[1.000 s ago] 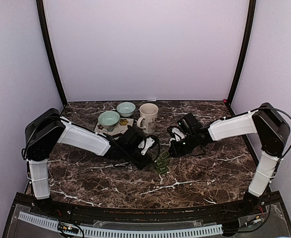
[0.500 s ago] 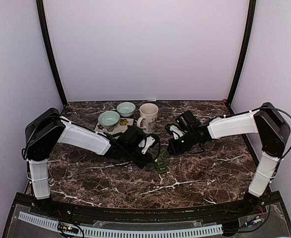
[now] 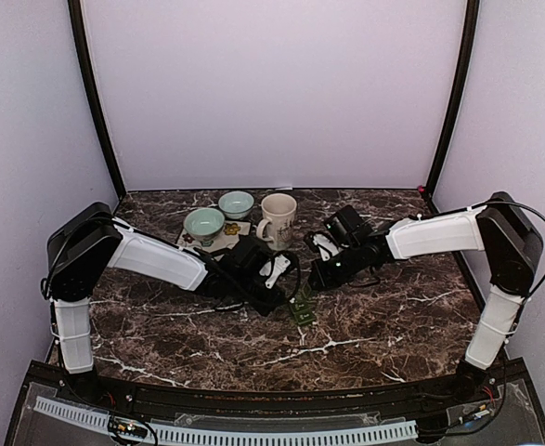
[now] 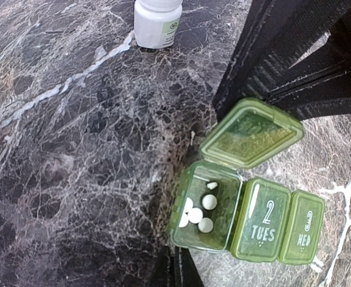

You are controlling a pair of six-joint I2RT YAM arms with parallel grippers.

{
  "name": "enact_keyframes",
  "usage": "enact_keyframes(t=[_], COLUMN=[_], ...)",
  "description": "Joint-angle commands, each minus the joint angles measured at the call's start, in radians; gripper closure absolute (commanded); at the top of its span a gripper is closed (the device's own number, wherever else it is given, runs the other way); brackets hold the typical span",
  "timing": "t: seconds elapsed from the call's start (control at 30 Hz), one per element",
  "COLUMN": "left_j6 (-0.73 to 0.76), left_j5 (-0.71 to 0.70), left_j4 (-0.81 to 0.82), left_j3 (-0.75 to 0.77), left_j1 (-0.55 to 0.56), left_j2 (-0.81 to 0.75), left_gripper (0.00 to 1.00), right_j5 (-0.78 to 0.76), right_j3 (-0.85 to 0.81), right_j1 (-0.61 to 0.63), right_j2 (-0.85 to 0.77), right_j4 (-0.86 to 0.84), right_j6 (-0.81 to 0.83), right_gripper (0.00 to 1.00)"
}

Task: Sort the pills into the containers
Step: Close the lid of the pill container on the pill container.

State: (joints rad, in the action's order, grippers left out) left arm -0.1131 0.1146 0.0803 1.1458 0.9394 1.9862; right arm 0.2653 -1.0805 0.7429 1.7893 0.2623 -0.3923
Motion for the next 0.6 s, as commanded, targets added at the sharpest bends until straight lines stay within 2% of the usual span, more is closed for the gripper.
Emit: enact_keyframes(t=[0.0,0.27,0.57], left_j6=[0.007,0.007,0.004], left_j5=[0.007,0.007,0.012], left_j4=[0.002,0.003,0.006], left_j3=[0.028,0.032,0.032], left_j1=[-0.007,-0.008,-0.011], left_j2=[0.0,0.0,0.0], left_gripper=[0.98,0.98,0.98], right_j5=[0.006,0.026,0.043], right_j3=[-0.027,-0.031,-0.036], right_j1=[0.012,0.024,0.03], right_j2=[-0.018,-0.01,-0.002], right_j4=[0.004,0.012,0.018], right_j6=[0.016,0.02,0.023], right_gripper=[1.0,1.0,0.86])
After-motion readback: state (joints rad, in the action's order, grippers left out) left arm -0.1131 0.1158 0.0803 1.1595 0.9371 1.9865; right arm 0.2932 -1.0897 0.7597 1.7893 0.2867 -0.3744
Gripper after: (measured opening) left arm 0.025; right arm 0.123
